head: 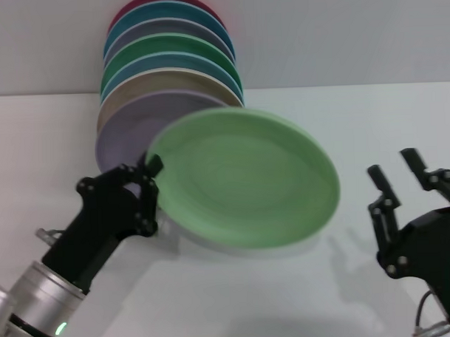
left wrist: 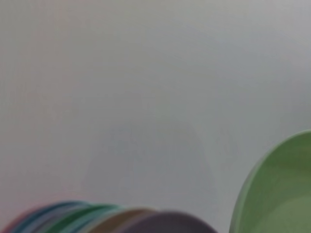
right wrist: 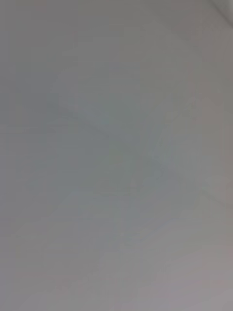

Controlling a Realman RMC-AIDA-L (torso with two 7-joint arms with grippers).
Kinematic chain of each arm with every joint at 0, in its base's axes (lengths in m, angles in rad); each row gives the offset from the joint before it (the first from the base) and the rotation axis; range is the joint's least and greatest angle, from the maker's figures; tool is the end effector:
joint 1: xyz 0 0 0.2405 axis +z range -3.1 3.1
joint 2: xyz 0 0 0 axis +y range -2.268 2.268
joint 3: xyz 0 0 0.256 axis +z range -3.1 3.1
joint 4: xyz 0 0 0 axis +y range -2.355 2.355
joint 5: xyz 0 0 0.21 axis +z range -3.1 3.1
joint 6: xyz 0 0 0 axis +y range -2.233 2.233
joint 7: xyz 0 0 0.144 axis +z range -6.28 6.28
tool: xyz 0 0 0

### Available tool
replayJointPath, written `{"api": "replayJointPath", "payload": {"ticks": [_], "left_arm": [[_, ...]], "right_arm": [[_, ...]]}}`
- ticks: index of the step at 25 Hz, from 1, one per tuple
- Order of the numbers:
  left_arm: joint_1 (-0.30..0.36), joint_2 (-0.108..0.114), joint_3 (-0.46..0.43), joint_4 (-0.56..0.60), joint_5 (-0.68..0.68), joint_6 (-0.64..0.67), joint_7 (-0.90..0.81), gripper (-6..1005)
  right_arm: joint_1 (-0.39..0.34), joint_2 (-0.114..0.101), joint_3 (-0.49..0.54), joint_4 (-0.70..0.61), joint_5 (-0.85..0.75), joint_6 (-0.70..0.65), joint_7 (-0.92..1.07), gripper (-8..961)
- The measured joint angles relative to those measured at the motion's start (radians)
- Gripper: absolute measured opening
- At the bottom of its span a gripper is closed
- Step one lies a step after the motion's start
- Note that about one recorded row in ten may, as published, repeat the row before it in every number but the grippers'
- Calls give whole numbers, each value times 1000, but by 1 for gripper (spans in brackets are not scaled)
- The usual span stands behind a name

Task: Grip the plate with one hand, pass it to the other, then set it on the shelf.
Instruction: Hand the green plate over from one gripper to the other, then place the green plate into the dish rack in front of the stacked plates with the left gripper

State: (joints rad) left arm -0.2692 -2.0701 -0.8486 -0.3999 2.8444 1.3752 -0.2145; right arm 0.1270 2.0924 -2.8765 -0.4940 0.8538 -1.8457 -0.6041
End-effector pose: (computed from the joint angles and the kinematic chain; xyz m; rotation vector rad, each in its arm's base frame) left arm -0.2552 0.2677 -0.0606 -1.9693 -0.2711 -1.0700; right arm 0.2310 0.1737 -0.0517 -1.5455 -0.2615 0.9235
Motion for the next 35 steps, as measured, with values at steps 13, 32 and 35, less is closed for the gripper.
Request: {"api": "replayJointPath", "payload": {"ticks": [13, 32, 35], "left_arm": [[46, 0, -134, -15, -2, 136, -38, 44], [9, -7, -171, 23, -51, 125, 212, 83], [8, -7, -168, 24, -51, 115, 238, 89]], "right_arm": [[6, -4, 108, 94, 15, -53, 261, 271], [0, -6, 233, 205, 28, -16, 380, 271], [-1, -6, 234, 206, 28, -13, 380, 271]]}}
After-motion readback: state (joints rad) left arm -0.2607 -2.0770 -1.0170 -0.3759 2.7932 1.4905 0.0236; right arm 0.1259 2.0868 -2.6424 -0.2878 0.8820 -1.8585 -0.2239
